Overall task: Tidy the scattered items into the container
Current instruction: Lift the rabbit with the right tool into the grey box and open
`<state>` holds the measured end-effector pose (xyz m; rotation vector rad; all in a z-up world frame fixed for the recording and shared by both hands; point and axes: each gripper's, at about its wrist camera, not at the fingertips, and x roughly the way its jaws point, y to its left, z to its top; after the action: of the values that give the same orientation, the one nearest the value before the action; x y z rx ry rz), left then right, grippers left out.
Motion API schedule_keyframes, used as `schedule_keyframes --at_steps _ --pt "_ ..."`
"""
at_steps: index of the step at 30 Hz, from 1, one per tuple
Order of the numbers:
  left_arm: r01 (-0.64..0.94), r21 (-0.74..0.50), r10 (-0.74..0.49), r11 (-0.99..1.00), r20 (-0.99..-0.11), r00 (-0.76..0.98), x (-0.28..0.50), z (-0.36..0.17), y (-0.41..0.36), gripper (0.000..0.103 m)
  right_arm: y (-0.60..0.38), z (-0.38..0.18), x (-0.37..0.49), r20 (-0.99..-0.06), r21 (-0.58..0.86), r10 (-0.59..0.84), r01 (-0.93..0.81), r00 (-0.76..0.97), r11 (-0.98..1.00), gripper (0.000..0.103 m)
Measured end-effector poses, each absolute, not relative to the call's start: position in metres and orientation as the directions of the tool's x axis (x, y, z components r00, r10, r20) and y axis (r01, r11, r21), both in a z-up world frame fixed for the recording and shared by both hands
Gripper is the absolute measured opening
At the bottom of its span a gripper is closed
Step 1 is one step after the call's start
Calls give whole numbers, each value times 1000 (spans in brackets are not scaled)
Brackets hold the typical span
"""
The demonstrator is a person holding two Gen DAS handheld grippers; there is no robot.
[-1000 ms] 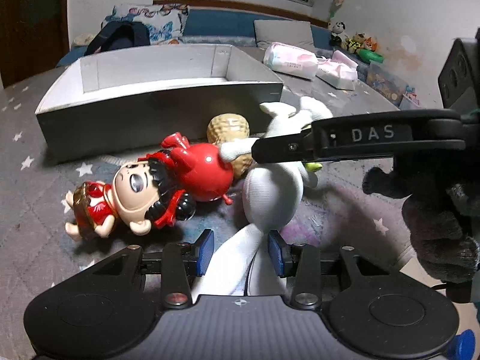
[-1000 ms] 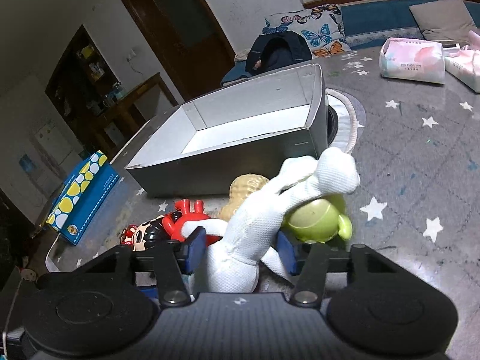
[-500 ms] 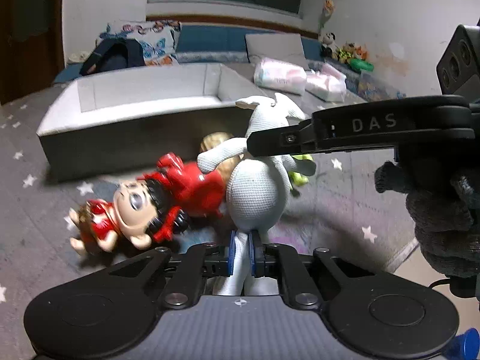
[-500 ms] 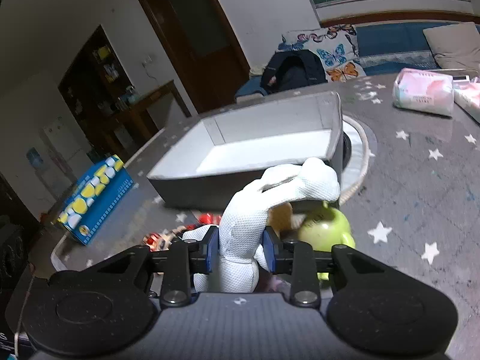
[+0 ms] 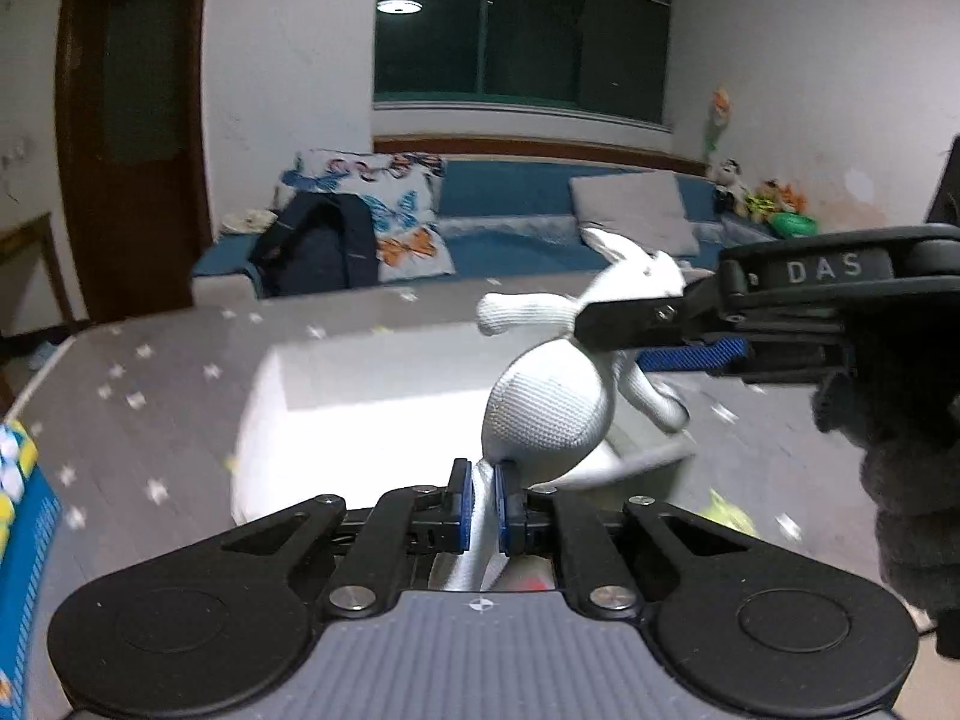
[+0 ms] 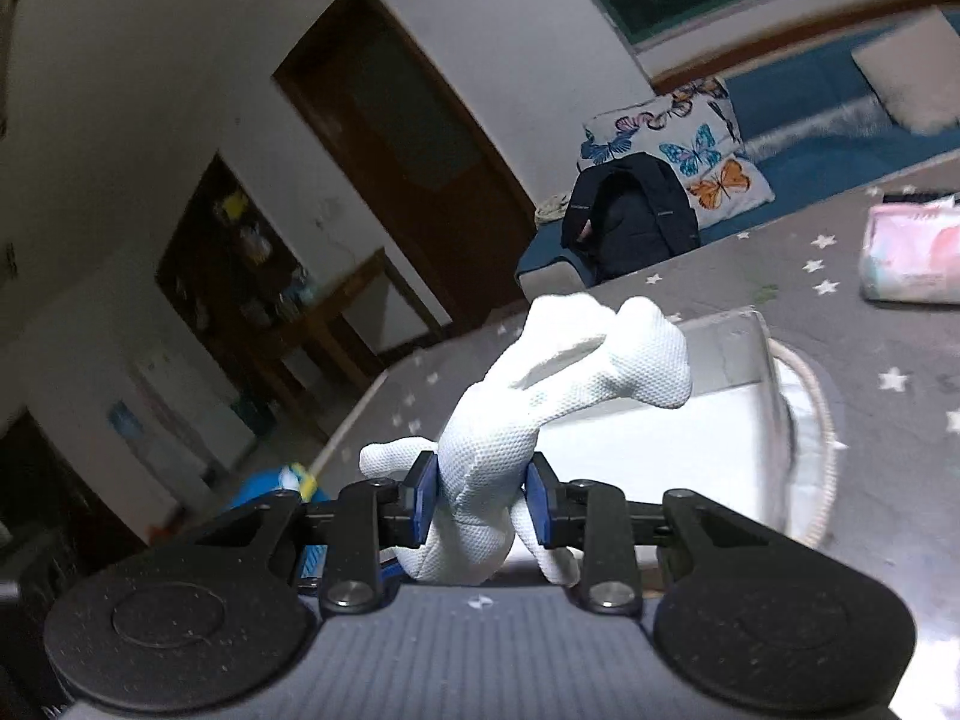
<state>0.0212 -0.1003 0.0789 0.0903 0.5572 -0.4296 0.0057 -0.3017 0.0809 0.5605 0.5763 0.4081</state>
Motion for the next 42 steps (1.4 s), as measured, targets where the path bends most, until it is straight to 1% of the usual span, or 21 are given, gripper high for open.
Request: schedule_keyframes --at_steps 4,8,14,18,19,20,21,24,26,28,31,38,42 --pt "398 -1 -334 917 -543 770 66 85 -102 8 -307 68 48 -406 674 502 -121 763 729 30" --pt "395 11 -313 919 -592 743 107 71 -107 8 -314 42 87 -440 738 501 -18 745 675 30" --pt "378 14 -275 926 -663 696 147 43 -111 8 -322 -9 133 -512 781 515 124 688 612 31" --pt "366 -14 -272 930 -697 664 160 30 -110 9 -323 -28 152 -544 781 519 172 660 601 34" --pt "362 -16 -269 932 -701 661 160 28 -108 11 -321 -30 154 -553 774 515 176 655 608 34" --pt "356 -16 -264 935 -702 662 160 27 -107 11 -320 -32 157 -560 770 517 178 647 613 39" --pt "347 -16 -257 938 -702 664 161 27 -106 12 -318 -33 158 -565 769 521 181 640 613 41" --pt "328 -20 -248 944 -700 670 162 28 -104 12 -314 -34 158 -573 768 527 186 629 613 42" --pt "323 -20 -248 946 -687 683 159 32 -102 13 -312 -32 158 -571 766 530 176 626 618 44" --pt "311 -28 -250 950 -666 703 157 36 -99 17 -312 -28 155 -563 766 531 158 633 624 48" --pt "303 -34 -249 952 -661 708 154 41 -97 17 -311 -18 152 -557 756 527 129 642 642 48" --pt "343 -49 -290 938 -651 701 128 49 -98 18 -318 9 123 -567 691 495 53 658 721 48" --pt "354 -62 -307 933 -651 695 112 49 -97 18 -320 25 99 -585 619 462 -1 666 785 48"
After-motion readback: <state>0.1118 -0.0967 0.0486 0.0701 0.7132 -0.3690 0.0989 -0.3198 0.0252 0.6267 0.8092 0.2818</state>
